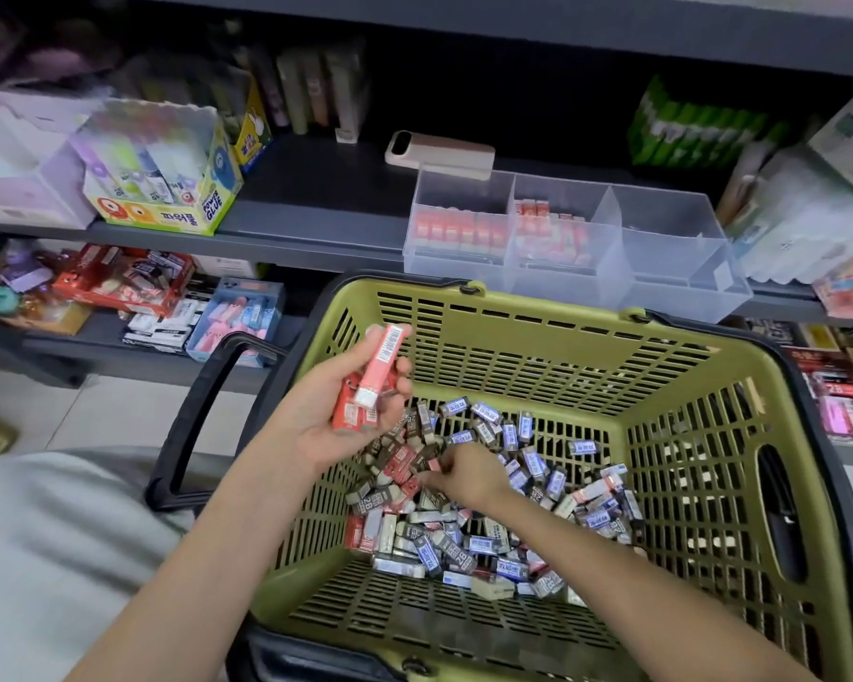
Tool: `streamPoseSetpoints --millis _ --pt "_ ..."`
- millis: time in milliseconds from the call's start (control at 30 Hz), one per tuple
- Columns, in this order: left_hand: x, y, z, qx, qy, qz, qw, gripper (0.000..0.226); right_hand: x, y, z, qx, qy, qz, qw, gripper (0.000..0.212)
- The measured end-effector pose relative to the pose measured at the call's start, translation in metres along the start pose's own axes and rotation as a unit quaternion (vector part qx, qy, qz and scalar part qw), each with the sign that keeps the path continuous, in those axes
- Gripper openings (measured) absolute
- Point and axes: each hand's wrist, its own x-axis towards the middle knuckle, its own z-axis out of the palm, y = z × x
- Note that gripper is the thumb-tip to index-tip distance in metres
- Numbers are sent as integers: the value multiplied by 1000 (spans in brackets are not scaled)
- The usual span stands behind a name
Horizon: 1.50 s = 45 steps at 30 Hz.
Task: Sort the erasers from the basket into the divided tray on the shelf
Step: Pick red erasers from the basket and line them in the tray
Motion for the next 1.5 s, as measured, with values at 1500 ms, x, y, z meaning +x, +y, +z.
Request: streamPoseSetpoints --millis 1500 --pt "6 -25 11 72 121 7 990 33 -81 -88 -95 605 82 -81 788 20"
